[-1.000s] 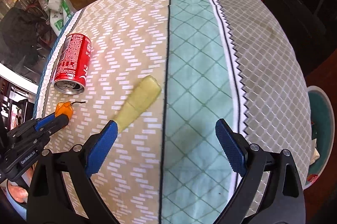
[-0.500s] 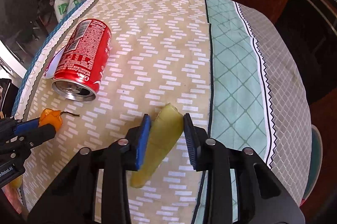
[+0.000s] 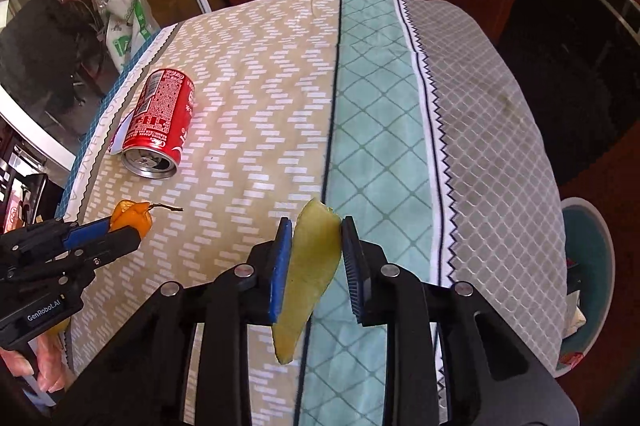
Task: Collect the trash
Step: 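Carry the orange peel and banana peel over the trash bin, then open both tools to drop the peels into the bin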
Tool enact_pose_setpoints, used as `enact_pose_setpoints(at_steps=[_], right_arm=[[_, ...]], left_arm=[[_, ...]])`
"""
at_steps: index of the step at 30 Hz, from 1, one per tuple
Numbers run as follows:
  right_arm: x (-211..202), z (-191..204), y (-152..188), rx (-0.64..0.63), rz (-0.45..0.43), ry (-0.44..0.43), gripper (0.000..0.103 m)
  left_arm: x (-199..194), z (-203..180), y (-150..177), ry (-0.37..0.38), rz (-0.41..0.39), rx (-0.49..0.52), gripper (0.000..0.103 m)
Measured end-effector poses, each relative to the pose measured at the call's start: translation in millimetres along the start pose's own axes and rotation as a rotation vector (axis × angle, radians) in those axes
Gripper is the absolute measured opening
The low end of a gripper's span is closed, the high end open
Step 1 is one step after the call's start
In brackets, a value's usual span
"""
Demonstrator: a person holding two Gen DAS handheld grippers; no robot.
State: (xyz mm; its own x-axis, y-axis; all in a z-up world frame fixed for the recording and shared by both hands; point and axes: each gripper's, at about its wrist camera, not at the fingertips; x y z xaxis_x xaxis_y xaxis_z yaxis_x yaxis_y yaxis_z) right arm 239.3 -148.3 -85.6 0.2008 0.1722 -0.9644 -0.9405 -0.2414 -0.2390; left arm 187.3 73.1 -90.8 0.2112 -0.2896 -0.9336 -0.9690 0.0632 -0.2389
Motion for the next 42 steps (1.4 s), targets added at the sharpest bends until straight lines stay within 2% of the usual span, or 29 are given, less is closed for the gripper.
enact_pose_setpoints(at_steps=[11,26,33,42], right_arm=[[-48,-93,39,0.145,-0.077,-0.003,0.024],[-90,-246,109,0.387,-0.159,0.015,0.025],[-87,-303,137,0.489,-0.146,0.012,0.025],[-61,-328,142,0.518,-0.112,-0.017,0.026]], left_arm=[[15,-115,-13,0.0,0.037,0.209,0.023],[57,-276,-39,0.006,0.131,0.454,0.023],[83,-329,-41,-0.004,0.173,0.546,0.023],[123,-361,-52,-0.038,0.227,0.573,0.023]])
Point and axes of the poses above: each gripper's, at about its wrist camera, not at the fingertips, and x roughly the way its jaws point, z to its left, y to its underside, and after that the axes turned 14 degrees about z, right-handed
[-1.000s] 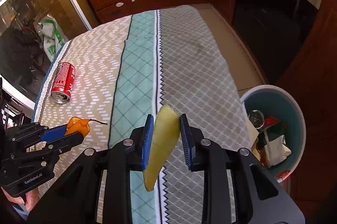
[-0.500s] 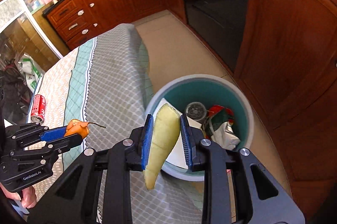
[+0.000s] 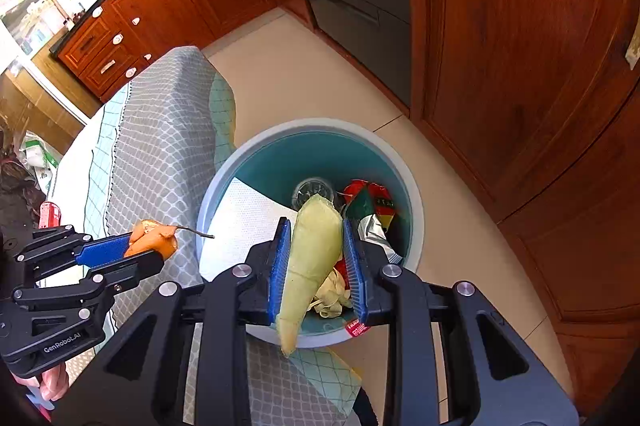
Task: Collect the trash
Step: 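Open both tools to drop the peels into the bin, then move both tools back over the table toward the cola can and cup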
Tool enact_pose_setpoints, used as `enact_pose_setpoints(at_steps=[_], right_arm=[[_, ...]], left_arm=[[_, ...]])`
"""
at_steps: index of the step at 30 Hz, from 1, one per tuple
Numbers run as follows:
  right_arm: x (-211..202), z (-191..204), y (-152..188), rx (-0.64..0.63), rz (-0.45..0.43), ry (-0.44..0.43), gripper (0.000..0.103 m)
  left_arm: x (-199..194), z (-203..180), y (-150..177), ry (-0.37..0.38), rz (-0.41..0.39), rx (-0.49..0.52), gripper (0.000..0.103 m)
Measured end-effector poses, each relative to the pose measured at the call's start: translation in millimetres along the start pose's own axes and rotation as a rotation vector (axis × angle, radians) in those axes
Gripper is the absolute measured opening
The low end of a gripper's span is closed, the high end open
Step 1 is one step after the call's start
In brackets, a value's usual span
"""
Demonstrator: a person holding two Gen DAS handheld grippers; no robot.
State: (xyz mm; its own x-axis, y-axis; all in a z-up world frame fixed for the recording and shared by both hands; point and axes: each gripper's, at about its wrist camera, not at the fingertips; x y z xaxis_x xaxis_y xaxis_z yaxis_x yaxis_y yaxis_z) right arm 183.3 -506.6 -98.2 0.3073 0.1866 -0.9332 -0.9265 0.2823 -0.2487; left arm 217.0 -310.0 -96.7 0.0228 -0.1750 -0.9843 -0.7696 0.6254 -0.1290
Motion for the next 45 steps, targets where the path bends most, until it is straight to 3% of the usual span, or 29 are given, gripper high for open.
enact_pose_setpoints(at_steps=[12,13,15,17,18,19,23,45], right_arm=[[18,-5,-9,0.003,0.029,0.004,0.026],[19,-4,-10,0.002,0.029,0.007,0.026],[19,-4,-11,-0.001,0.029,0.01,0.026],[19,-3,-12,0.001,0.029,0.007,0.042],[18,-3,-12,0.003,0.025,0.009,0.061],[17,-2,-11,0.004,0.017,0.016,0.071],[15,-2,-12,0.021,0.024,0.019,0.083],[10,22,-2,0.035,0.09,0.068,0.088]], left_arm=[[33,-4,-16,-0.013,0.051,-0.002,0.026],[36,-4,-17,-0.017,0.055,-0.005,0.03],[38,-3,-18,-0.029,0.052,-0.015,0.055],[35,-2,-17,-0.051,0.03,-0.023,0.064],[38,-2,-18,-0.055,0.028,-0.026,0.072],[37,-1,-18,-0.056,0.029,-0.032,0.076],[32,4,-14,-0.074,0.002,-0.046,0.091],[-3,37,29,-0.022,-0.056,-0.134,0.096]])
Point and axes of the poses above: each gripper's, at about its wrist camera, not at the fingertips, and x roughly the way its jaws point, z to its left, y to its underside, and after that the axes turned 14 degrees about z, right-handed
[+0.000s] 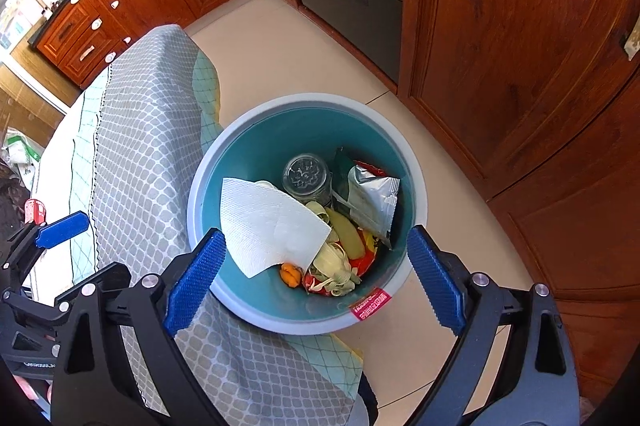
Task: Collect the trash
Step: 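Move both tools back over the table toward the cola can and cup, then grasp the red cola can with the right tool while the left tool grasps the red-white cup rim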
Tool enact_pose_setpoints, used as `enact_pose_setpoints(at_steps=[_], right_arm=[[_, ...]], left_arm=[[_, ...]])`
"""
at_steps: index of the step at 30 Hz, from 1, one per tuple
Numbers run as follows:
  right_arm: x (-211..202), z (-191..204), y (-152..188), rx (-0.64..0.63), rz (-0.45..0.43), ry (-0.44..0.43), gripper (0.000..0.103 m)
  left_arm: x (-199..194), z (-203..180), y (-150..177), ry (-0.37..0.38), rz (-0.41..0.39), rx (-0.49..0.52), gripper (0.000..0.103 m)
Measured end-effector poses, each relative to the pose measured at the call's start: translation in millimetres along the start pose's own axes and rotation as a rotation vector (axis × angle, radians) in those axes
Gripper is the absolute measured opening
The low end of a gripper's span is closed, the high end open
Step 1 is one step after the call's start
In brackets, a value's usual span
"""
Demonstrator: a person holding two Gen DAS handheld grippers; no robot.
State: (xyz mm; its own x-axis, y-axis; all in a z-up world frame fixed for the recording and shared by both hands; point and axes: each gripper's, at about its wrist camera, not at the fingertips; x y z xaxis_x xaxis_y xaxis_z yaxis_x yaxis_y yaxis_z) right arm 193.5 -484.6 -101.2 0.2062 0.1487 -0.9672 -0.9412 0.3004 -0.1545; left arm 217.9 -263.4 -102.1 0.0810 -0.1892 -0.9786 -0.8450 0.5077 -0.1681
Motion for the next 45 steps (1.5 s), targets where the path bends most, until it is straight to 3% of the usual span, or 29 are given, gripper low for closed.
enact_pose_setpoints(at_steps=[7,14,21,34,39,45], right_arm=[[-12,23,6,-0.026,0.007,0.011,0.088],[-21,82,10,-0.129,0.009,0.022,0.088],[-18,177,15,-0.279,0.031,0.006,0.088],[30,374,33,-0.579,0.148,-0.01,0.092],[44,444,32,-0.663,0.176,-0.038,0.092],[68,502,24,-0.702,0.212,-0.058,0.092]], left_arm=[[-25,27,27,-0.012,-0.028,-0.041,0.096],[-53,80,61,-0.029,-0.07,-0.146,0.096],[-79,157,110,-0.052,-0.111,-0.287,0.096],[-103,323,237,-0.123,-0.132,-0.598,0.096],[-105,369,256,-0.11,-0.138,-0.669,0.096],[-98,399,251,-0.108,-0.114,-0.673,0.096]])
Point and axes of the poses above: each gripper's, at about its wrist camera, not at the fingertips, and x roughly the way its jaws point, z to its left, y to its underside, and after that the axes turned 14 degrees about z, right-handed
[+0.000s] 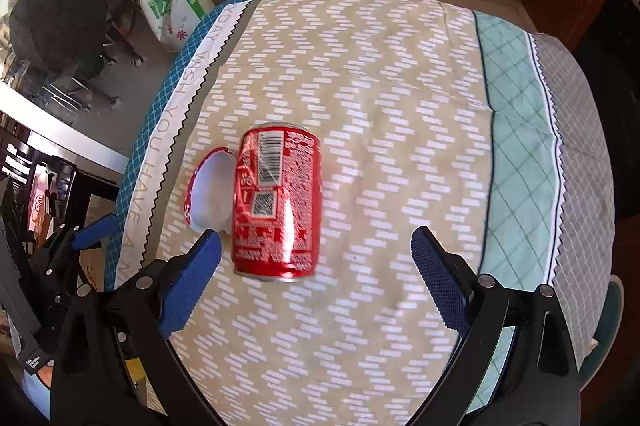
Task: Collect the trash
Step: 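Grasp the red cola can with the right tool while the left tool grasps the red-white cup rim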
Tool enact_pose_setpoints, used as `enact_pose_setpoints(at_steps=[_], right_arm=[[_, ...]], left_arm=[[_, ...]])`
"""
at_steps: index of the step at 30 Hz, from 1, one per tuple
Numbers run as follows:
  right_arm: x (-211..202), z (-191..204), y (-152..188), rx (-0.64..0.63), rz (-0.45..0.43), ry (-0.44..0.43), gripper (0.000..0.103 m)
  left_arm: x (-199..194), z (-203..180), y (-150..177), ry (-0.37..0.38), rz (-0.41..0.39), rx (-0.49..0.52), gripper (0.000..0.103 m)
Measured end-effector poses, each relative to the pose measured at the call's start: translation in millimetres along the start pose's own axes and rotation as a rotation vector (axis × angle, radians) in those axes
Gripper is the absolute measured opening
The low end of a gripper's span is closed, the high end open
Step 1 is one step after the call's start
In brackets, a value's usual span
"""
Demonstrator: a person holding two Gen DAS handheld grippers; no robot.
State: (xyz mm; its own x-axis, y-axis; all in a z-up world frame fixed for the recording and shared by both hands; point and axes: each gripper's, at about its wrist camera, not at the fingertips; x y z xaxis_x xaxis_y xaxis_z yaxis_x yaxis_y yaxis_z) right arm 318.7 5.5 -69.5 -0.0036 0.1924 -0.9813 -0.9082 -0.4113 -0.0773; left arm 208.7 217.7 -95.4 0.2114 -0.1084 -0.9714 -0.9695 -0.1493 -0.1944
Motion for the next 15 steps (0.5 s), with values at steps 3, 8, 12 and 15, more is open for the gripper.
enact_pose_setpoints(at_steps=[3,8,12,15], right_arm=[[9,6,-13,-0.006,0.012,-0.013,0.092],[21,9,-26,-0.009,0.022,-0.055,0.084],[33,8,-32,-0.016,0.042,-0.086,0.058],[35,6,-31,-0.023,0.036,-0.097,0.058]], left_arm=[[3,0,-9,-0.001,0.006,0.014,0.096],[7,2,-20,0.015,0.008,0.017,0.096],[10,2,-26,0.028,0.006,0.012,0.096],[14,-3,-32,0.029,0.009,0.018,0.096]])
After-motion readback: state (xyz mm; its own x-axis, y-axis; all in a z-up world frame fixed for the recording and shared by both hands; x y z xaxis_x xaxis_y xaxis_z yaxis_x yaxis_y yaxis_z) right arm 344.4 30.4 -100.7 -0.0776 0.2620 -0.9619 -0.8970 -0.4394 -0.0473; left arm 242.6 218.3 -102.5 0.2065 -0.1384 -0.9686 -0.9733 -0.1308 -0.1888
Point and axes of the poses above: each gripper's, at about its wrist camera, not at the fingertips, and x roughly the way its jaws point, z to its left, y to its underside, and after that the axes turned 14 degrees about z, right-handed
